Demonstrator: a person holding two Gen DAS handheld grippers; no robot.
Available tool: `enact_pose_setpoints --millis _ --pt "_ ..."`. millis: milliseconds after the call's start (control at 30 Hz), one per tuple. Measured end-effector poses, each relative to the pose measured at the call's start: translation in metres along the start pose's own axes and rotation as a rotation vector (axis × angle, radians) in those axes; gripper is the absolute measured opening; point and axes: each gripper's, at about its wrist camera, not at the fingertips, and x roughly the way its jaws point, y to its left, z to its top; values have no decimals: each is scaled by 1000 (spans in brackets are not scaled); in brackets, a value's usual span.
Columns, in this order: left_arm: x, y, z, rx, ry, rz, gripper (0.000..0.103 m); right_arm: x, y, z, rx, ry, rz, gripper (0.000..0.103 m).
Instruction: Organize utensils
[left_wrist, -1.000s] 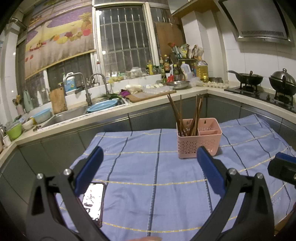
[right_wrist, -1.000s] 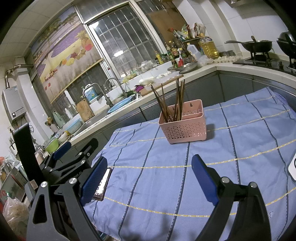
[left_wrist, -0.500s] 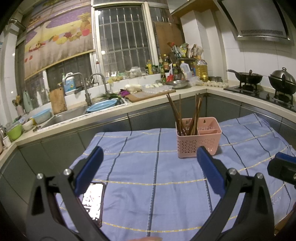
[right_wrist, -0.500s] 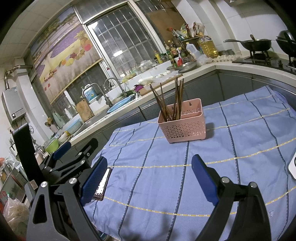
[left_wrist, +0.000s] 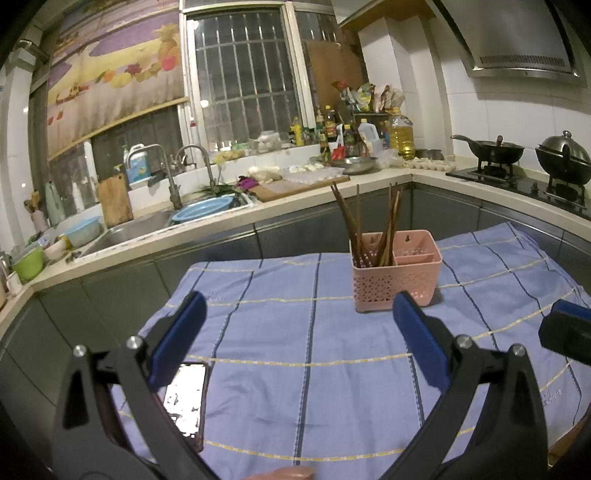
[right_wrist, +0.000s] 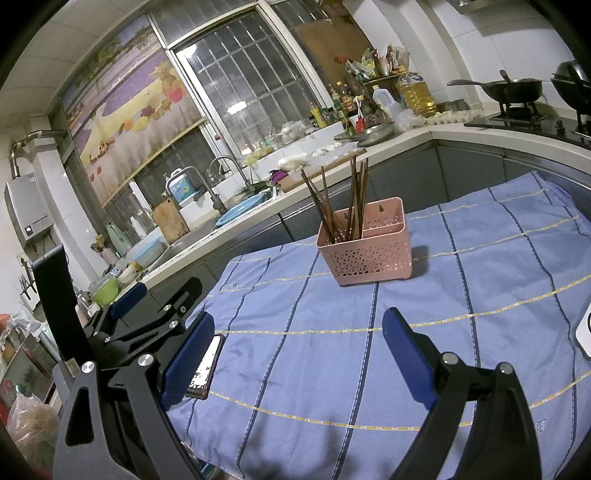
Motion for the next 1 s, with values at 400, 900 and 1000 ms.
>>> enact_pose_setpoints --millis 400,900,1000 --pt "2 -2 0 6 -2 1 97 -1 1 0 0 0 1 91" --pt "2 -3 -1 10 -2 -1 97 -1 0 0 2 0 0 91" --pt "2 -4 -1 11 -2 1 97 -1 1 -1 3 0 0 91"
